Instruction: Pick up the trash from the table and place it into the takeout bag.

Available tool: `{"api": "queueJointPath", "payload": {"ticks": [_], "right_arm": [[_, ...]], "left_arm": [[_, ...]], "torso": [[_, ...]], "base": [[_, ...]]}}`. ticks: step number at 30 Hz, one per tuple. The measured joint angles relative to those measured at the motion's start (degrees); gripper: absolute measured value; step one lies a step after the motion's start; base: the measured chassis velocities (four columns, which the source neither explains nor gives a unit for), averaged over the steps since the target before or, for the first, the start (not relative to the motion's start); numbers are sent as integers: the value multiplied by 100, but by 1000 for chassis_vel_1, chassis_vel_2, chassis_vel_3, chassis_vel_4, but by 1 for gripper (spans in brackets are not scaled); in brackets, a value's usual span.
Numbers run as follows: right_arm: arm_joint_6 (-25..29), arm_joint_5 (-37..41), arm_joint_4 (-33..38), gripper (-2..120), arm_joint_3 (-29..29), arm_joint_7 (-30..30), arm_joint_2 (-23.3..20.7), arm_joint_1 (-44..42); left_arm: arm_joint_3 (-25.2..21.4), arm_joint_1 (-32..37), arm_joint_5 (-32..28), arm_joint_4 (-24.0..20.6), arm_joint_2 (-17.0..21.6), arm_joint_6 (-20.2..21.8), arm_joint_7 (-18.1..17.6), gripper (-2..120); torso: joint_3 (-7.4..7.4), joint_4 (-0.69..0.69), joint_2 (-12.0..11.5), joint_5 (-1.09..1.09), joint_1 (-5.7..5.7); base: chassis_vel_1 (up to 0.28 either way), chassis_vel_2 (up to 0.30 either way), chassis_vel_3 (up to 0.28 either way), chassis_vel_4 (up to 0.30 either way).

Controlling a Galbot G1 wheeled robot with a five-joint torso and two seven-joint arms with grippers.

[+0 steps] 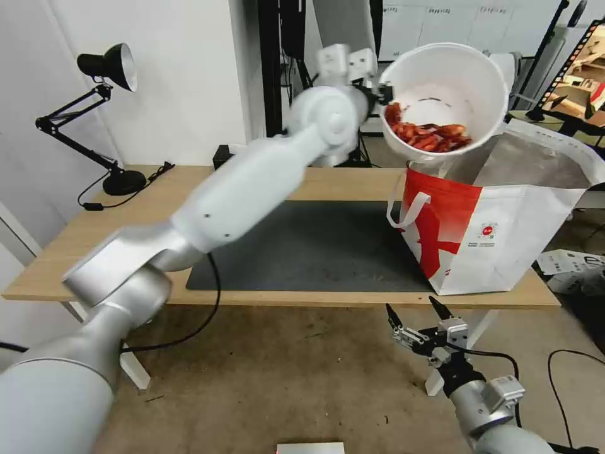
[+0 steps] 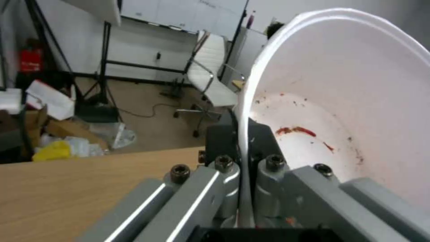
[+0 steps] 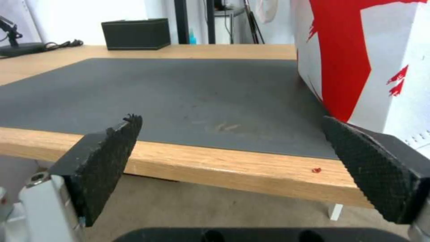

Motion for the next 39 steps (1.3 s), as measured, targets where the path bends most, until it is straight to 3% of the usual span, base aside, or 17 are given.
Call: {"api": "queueJointPath", "payload": {"ticks": [6,8,10,17,22,24,28,39], "right_arm": [[0,0,0,100,0,0,0,0],[0,0,0,100,0,0,0,0],[0,0,0,100,0,0,0,0],[0,0,0,100,0,0,0,0],[0,0,0,100,0,0,0,0],[0,0,0,100,0,0,0,0],[0,0,0,100,0,0,0,0],[0,0,0,100,0,0,0,0]], "left_arm": [[154,-54,474,474,-385,-397,222,0],[263,-53,776,596,-469,-546,335,0],[547,32,1470,700,-494,-818,637,0],[970,144,1871,461,-328,-861,995,0],[1187,122,1786,434,-359,-534,1269,0],[1232,69,1493,536,-466,-164,1354,0],[1328,43,1335,699,-492,95,1465,0],[1325,208,1135,946,-485,494,1916,0]], "torso": [[0,1,0,-1,0],[0,1,0,-1,0],[0,0,0,-1,-1],[0,3,0,-2,0],[0,2,0,-2,0],[0,0,0,-2,-1],[0,0,0,-2,-1],[0,1,0,-2,0]], "base": [[0,0,0,0],[0,0,0,0],[0,0,0,0],[0,0,0,0],[0,0,0,0],[0,0,0,0],[0,0,0,0],[0,0,0,0]]}}
